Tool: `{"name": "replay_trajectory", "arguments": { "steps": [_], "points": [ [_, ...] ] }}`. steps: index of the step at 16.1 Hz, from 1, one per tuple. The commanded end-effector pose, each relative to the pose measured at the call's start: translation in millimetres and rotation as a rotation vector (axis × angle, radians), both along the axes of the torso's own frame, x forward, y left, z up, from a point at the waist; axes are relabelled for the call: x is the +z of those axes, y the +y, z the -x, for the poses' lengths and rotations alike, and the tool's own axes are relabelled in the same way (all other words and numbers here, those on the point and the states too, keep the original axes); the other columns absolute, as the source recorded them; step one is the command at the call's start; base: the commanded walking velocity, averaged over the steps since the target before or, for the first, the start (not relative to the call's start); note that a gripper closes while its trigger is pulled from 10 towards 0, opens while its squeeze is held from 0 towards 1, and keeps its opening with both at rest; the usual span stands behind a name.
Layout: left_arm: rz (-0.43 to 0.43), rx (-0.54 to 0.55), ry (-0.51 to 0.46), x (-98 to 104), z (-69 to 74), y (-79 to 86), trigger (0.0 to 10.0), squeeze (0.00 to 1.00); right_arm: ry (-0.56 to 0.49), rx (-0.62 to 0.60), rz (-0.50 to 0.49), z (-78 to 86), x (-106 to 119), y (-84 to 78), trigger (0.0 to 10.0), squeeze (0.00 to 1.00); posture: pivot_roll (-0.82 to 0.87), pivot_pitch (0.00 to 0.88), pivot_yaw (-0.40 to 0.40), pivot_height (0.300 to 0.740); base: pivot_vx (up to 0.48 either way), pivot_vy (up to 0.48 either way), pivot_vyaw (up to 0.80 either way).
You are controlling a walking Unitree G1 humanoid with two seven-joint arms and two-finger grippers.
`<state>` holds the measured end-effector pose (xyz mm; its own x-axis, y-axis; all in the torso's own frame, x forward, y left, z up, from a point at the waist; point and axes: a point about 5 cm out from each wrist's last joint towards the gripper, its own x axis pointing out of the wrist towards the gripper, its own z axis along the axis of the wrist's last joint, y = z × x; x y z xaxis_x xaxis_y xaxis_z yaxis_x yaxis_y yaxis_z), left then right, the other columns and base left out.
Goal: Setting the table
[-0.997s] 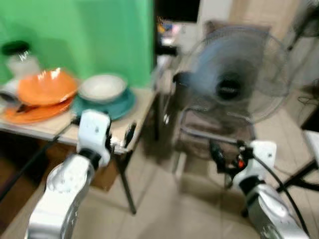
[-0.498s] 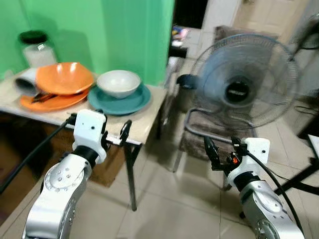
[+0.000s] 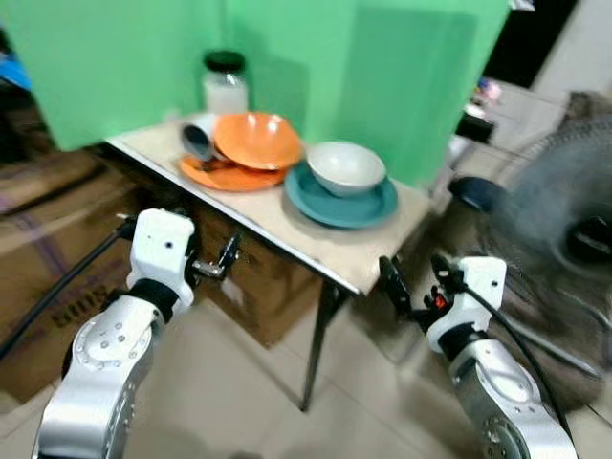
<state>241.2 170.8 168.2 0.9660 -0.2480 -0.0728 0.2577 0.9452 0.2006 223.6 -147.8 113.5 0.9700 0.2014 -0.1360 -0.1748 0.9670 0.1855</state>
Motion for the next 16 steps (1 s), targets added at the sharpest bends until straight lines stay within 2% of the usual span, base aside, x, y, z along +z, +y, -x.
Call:
{"name": "replay_trajectory", "arguments": {
  "steps": [1,5,6,8,9,16],
  "points": [
    [0.004,-0.023,0.002,-0.2,0.4,-3.9,10.0,0.0,-0.004,-0.01,0.011,-2.7,0.7,-3.6,10.0,1.0,0.14,0.0,-0.046,0.74,0.307,0.0,0.0],
    [0.005,-0.025,0.002,-0.1,0.9,-3.2,10.0,0.0,0.001,-0.018,0.009,-4.3,-0.1,-3.7,10.0,1.0,0.14,0.0,-0.047,0.74,0.308,0.0,0.0],
    [0.005,-0.028,0.003,-0.2,0.9,-3.3,10.0,0.0,0.001,-0.022,0.006,-4.8,-0.1,-3.8,10.0,0.72,0.14,0.0,-0.048,0.74,0.307,0.0,0.0],
    [0.006,-0.036,0.003,-0.1,0.7,-4.1,10.0,0.0,-0.002,-0.03,-0.001,-6.0,0.6,-4.5,10.0,0.34,0.14,0.0,-0.047,0.74,0.307,0.0,0.0],
    [0.007,-0.041,0.004,0.0,0.6,-4.5,10.0,0.0,-0.003,-0.033,-0.003,-7.0,1.0,-4.7,10.0,0.0,0.14,0.0,-0.048,0.74,0.311,0.0,0.0],
    [0.014,-0.063,0.004,0.5,-0.3,-6.8,10.0,0.0,-0.023,-0.048,-0.033,-12.4,6.3,-4.5,10.0,0.0,0.14,0.0,-0.051,0.74,0.319,0.0,0.0]
  ]
}}
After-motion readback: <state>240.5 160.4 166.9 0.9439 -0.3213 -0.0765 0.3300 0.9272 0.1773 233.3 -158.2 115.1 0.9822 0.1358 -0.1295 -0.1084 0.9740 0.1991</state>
